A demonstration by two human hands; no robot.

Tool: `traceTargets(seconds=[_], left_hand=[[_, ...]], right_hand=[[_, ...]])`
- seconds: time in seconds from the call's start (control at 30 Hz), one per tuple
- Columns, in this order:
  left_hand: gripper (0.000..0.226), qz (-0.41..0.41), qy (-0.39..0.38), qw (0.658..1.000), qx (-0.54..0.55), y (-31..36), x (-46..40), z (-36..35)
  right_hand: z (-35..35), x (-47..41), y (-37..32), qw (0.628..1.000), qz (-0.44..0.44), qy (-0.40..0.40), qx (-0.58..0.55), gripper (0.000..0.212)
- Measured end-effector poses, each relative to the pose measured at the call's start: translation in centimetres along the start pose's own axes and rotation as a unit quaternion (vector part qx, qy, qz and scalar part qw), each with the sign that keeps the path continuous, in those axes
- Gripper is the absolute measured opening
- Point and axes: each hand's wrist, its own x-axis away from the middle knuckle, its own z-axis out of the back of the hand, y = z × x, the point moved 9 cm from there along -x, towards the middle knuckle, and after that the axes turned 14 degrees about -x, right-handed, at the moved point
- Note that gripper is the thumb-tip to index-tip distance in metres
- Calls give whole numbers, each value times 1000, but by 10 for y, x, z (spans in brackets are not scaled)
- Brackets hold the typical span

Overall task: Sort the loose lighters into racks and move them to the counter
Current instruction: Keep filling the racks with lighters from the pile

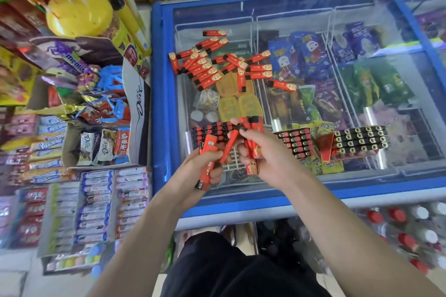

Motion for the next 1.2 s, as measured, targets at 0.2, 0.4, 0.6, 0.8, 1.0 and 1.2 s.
traceTargets(seconds=[0.2, 0.4, 0.6, 0.8, 1.0, 1.2], left_hand=[[13, 16, 47, 999, 8, -14, 1, 7], [17, 34, 84, 996, -16, -32, 2, 10], [17, 26, 158, 986, -47, -40, 3, 30], [14, 33, 228, 966, -115, -54, 0, 62], [17, 38, 243, 963, -111, -67, -5, 76], [17, 50, 240, 962, -120, -73, -8, 81]], right_hand=[[10, 8, 0, 998, 1, 18, 53, 32], [22, 16, 11, 997, -26, 44, 55, 13], [43, 15, -1, 987, 55, 138, 59, 12], [52, 7, -16, 944, 151, 247, 155, 10], [44, -8, -6, 917, 150, 276, 245, 9], [49, -16, 1, 902, 140, 283, 295, 9]])
